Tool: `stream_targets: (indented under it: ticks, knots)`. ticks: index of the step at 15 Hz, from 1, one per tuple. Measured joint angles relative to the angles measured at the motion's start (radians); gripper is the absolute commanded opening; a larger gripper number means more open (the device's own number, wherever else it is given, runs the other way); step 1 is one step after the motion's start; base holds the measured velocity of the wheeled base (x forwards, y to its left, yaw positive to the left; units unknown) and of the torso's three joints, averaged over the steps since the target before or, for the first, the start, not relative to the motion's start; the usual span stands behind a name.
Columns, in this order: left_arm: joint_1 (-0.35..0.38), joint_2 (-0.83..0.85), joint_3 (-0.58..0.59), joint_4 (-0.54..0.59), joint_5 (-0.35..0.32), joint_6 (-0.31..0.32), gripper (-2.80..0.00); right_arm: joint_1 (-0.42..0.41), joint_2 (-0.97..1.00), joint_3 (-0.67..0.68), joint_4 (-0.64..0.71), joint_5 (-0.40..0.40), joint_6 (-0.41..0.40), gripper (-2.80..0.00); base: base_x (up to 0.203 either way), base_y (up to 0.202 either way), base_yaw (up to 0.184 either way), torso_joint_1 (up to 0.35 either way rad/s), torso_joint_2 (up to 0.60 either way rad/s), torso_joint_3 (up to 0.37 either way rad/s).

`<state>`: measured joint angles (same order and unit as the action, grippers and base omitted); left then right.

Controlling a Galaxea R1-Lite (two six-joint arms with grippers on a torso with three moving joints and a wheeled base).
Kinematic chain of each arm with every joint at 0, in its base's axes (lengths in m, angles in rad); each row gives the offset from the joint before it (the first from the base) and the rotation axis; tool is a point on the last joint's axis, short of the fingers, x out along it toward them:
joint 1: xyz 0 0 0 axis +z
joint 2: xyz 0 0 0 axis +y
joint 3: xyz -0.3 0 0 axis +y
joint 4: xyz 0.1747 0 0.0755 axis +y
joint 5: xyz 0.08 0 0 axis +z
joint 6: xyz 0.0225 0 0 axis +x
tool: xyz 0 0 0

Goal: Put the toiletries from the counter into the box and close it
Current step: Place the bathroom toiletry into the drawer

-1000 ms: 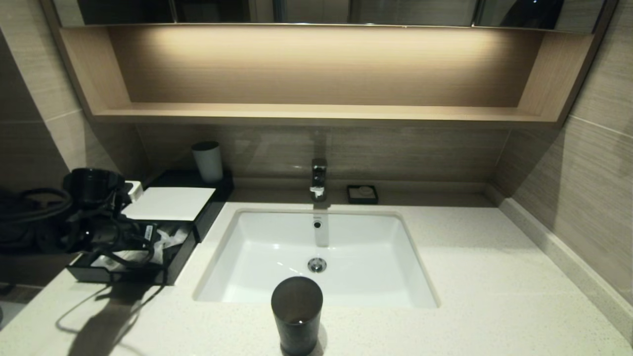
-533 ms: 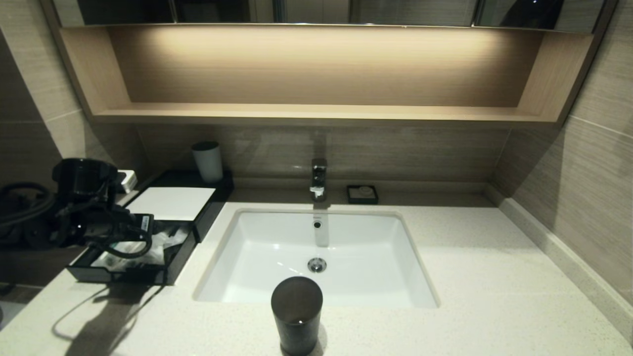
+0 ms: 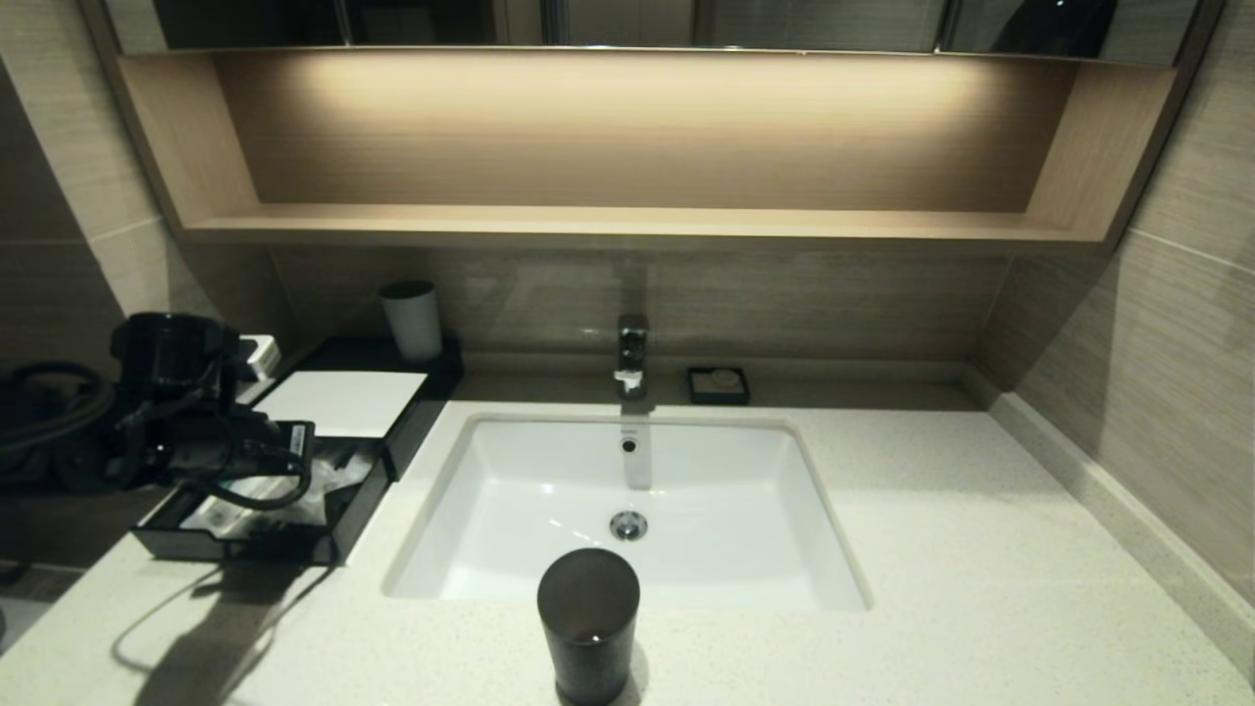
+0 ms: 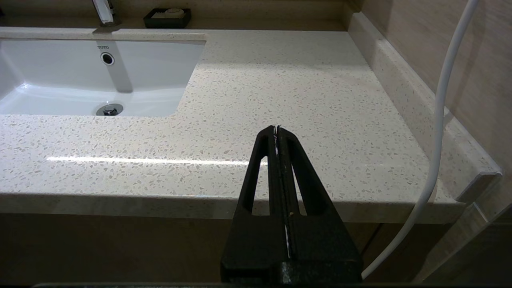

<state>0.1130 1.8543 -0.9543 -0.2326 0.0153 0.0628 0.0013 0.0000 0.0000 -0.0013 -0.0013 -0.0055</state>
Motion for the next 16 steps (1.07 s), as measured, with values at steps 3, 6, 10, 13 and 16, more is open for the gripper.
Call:
stream_targets:
  ticks: [3, 6, 10, 13, 16]
  knots:
    - [0.0, 0.017, -0.004, -0.001, 0.0, 0.002, -2.8, 0.0, 0.0, 0.0, 0.0, 0.0, 0.0, -2.8, 0.0, 0.0, 0.0, 0.0, 0.0, 0.0]
    - [0.0, 0.04, -0.006, -0.016, 0.001, 0.002, -2.8, 0.0, 0.0, 0.0, 0.0, 0.0, 0.0, -2.8, 0.0, 0.0, 0.0, 0.0, 0.0, 0.0]
    - [0.001, 0.062, -0.004, -0.022, 0.002, 0.001, -2.8, 0.0, 0.0, 0.0, 0.0, 0.0, 0.0, -2.8, 0.0, 0.0, 0.0, 0.0, 0.0, 0.0]
    - [0.001, 0.072, 0.003, -0.022, 0.004, 0.002, -2.8, 0.0, 0.0, 0.0, 0.0, 0.0, 0.0, -2.8, 0.0, 0.0, 0.0, 0.0, 0.0, 0.0]
    - [0.002, 0.077, 0.01, -0.023, 0.006, 0.001, -2.8, 0.0, 0.0, 0.0, 0.0, 0.0, 0.0, -2.8, 0.0, 0.0, 0.0, 0.0, 0.0, 0.0]
